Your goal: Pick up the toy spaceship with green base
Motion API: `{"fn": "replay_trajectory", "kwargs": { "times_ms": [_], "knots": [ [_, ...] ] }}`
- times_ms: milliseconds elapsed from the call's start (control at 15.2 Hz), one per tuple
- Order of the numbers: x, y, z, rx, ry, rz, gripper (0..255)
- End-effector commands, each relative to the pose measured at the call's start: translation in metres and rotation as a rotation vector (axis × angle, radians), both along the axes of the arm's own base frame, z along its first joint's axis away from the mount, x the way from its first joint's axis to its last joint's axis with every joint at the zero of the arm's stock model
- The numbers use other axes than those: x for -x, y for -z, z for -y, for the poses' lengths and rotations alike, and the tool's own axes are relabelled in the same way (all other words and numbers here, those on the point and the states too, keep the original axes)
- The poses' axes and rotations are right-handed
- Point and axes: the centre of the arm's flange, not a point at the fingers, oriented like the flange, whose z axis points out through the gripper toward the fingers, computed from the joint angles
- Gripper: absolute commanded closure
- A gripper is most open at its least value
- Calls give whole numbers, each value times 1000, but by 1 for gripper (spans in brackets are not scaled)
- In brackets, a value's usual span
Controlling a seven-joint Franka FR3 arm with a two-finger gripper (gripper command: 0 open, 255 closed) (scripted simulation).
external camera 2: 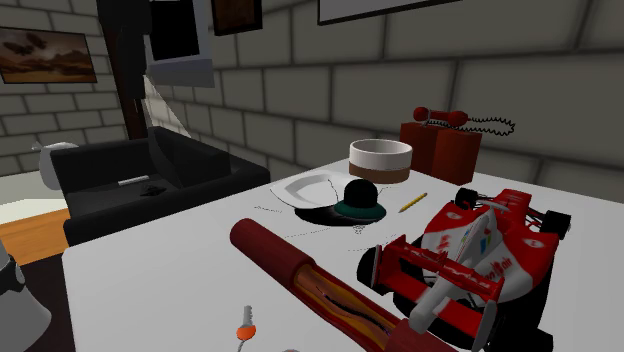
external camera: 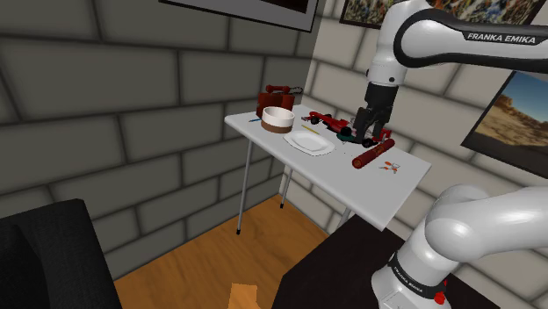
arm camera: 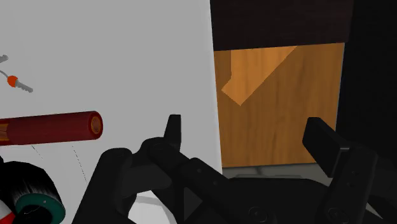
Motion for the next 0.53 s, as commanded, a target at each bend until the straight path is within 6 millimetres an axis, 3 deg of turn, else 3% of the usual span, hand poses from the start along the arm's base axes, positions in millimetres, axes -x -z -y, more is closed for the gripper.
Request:
{"fn": "replay_trajectory", "kwargs": {
  "times_ms": [0,462],
  "knots": [
    [0,0,0,0,0,0,0],
    [-36,14,83,-19,-1,52,0]
  ]
}}
